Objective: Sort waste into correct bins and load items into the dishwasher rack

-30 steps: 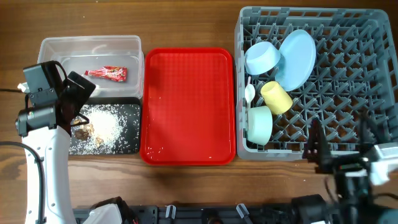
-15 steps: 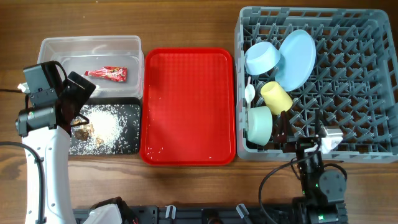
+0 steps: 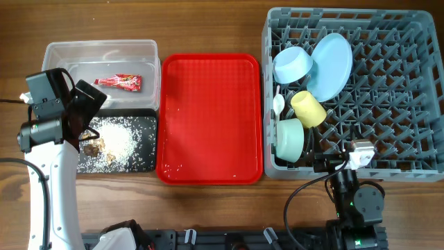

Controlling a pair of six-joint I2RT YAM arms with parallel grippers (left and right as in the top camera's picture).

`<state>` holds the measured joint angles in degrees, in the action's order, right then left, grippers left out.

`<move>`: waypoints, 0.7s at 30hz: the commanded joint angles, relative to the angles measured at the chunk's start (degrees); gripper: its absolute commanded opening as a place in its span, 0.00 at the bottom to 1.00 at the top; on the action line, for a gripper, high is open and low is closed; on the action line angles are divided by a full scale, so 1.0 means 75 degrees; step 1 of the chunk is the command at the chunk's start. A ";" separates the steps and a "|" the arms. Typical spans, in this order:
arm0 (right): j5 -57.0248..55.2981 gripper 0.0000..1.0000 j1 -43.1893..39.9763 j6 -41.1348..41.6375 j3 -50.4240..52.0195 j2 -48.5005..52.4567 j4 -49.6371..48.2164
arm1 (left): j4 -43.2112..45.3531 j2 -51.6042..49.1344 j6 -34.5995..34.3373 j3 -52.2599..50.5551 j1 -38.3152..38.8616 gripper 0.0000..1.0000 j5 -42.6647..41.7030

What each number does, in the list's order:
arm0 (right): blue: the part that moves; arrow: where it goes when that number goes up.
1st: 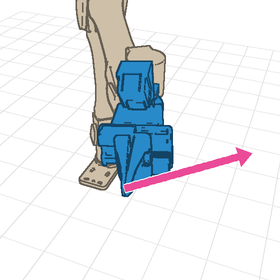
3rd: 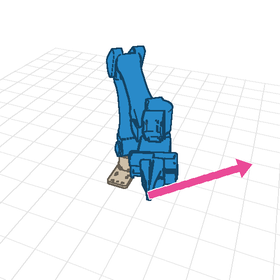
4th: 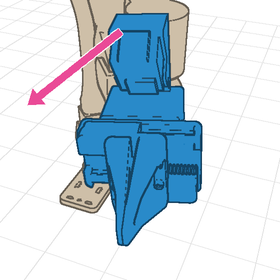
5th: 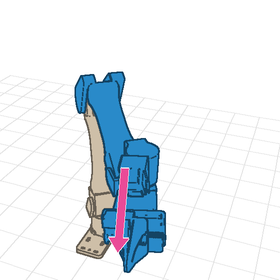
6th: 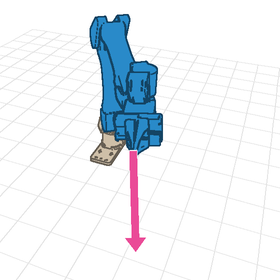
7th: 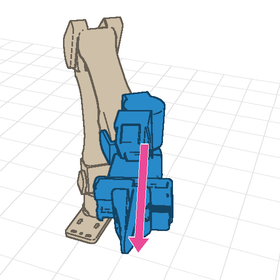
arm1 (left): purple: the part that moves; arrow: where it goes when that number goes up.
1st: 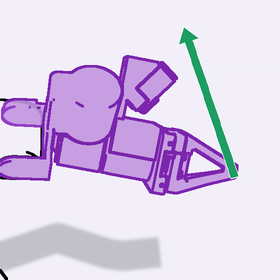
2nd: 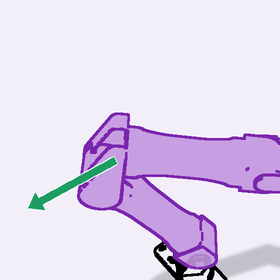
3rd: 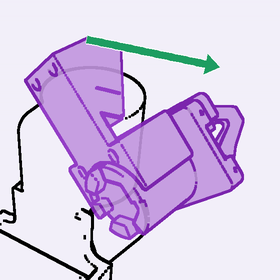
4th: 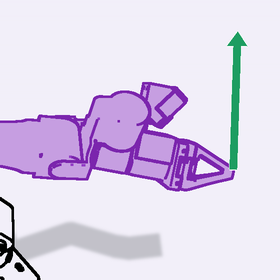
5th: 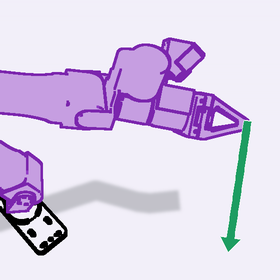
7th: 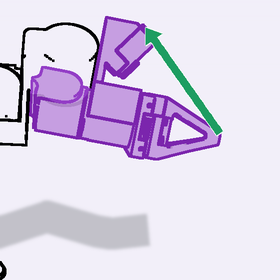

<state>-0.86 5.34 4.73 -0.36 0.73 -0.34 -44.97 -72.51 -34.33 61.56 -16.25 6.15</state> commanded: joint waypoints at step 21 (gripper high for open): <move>0.0446 1.00 -0.0044 -0.2022 0.0009 -0.0070 0.0026 | 0.0017 0.0061 0.0119 0.0064 -0.0038 1.00 0.0023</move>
<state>1.48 5.34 -9.56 -0.36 0.73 -0.10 -44.95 -72.51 -34.33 61.56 -16.25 6.15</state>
